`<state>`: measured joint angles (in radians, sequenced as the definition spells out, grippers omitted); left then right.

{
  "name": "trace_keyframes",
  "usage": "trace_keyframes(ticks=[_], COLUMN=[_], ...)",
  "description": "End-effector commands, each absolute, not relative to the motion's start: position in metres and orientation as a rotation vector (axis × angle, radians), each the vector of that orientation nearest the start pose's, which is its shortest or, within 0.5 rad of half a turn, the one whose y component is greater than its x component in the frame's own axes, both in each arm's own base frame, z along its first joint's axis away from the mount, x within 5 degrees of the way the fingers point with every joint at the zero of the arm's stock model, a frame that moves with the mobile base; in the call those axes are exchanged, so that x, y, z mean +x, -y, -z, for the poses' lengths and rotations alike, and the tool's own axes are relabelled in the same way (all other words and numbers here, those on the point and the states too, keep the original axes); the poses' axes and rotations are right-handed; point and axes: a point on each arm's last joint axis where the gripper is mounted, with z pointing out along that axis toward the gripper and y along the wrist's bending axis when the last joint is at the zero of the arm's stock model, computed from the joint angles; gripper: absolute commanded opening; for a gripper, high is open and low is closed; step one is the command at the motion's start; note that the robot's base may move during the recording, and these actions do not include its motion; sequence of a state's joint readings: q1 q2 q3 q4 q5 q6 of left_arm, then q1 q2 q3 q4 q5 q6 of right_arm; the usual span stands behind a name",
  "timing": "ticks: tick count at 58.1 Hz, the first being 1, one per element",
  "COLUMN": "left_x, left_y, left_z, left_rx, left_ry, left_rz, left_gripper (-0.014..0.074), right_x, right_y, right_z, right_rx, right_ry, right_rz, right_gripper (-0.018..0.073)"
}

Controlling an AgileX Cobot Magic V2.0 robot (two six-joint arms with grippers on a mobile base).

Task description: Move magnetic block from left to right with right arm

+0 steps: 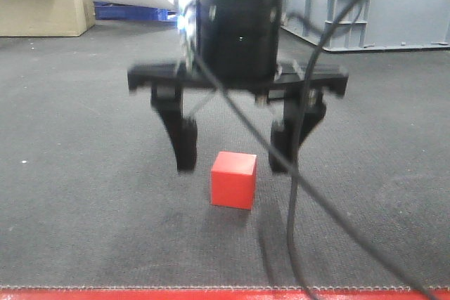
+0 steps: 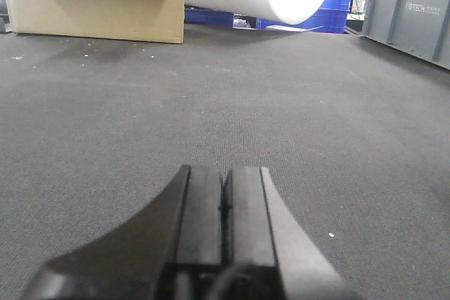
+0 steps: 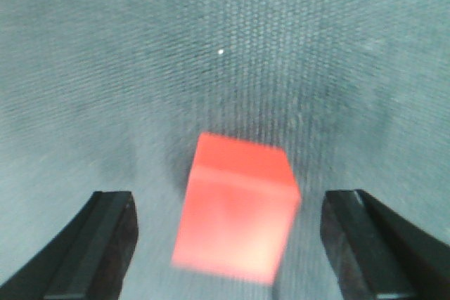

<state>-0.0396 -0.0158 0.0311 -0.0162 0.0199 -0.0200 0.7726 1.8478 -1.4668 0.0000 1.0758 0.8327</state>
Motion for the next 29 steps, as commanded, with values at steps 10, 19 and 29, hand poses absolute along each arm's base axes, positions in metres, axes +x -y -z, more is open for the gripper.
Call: trace_keyframes(ticks=[10,19,29], left_x=[0.056,0.056,0.056], left_y=[0.002,0.002,0.002], left_z=[-0.206,-0.206,-0.206], left_rx=[0.000,0.000,0.000], left_ry=[-1.440,-1.440,-1.440], left_rz=[0.071,0.071,0.071], left_gripper=[-0.0117,-0.0117,-0.0117], right_x=[0.252,0.241,0.231], right_y=[-0.238,-0.212,-0.179], right_z=[-0.312,-0.318,-0.318], right_rx=[0.057,0.046,-0.113], right_ry=[-2.813,-2.758,-2.684], right_rz=[-0.345,-0.348,-0.335], right_gripper=[0.0396,0.0080,0.0055])
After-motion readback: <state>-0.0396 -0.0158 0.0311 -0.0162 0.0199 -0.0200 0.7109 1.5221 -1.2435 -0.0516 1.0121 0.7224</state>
